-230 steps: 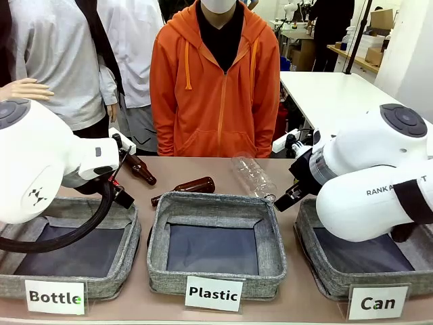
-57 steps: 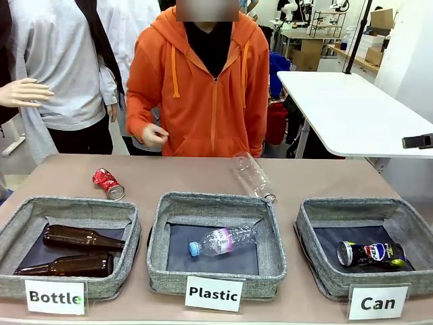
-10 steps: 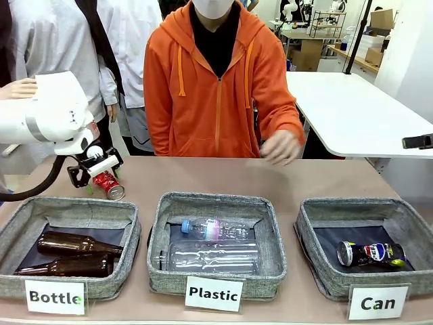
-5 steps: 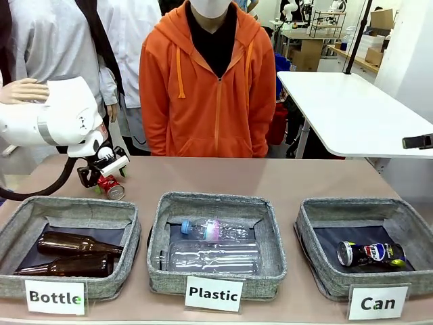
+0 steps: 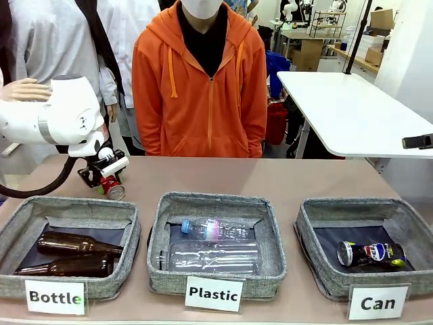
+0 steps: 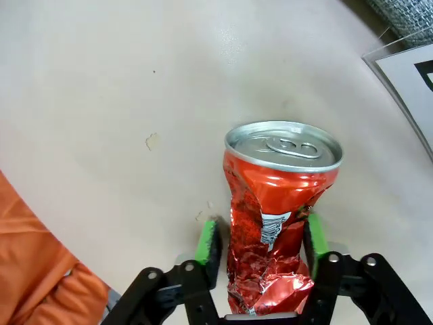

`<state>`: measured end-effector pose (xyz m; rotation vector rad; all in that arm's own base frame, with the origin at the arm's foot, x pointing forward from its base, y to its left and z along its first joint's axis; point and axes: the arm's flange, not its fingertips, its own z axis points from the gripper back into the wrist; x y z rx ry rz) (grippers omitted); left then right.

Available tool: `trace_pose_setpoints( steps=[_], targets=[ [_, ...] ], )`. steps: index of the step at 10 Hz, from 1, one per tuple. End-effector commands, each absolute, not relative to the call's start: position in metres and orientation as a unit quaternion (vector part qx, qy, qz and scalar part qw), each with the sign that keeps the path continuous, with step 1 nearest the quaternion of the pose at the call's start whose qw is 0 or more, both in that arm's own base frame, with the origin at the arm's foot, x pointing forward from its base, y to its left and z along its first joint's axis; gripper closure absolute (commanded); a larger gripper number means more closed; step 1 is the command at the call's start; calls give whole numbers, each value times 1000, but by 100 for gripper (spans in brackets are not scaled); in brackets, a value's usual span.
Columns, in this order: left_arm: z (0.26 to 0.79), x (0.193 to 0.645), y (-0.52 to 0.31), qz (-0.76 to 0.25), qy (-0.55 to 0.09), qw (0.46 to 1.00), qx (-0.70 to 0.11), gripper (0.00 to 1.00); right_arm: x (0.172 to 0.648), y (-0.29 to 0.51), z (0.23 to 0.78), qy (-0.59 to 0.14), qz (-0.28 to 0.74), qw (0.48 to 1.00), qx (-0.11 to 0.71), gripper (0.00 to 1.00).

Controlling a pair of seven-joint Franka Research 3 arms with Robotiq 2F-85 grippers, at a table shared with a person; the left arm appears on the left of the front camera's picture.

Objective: Sort the can waste into the basket.
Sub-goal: Pick up the can waste from the table and place it in the right Fabric basket.

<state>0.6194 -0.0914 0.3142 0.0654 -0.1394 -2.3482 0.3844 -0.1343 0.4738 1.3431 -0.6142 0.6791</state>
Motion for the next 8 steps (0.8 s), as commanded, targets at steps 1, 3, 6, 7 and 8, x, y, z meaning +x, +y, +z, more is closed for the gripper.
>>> trace_pose_setpoints(
  steps=[1,3,6,7,8],
  targets=[
    [319,623,-92,-917,-41,396,25,100,382,-137,475,-272,314,685,599,0],
    [325,620,-89,-913,-34,406,32,100,382,-137,475,-272,314,685,599,0],
    [361,599,-87,-899,-18,435,43,100,382,-137,475,-272,314,685,599,0],
    [392,578,-80,-888,-15,459,29,100,382,-137,475,-272,314,685,599,0],
    [423,554,-71,-896,-19,444,18,100,382,-137,475,-272,314,685,599,0]
  ],
)
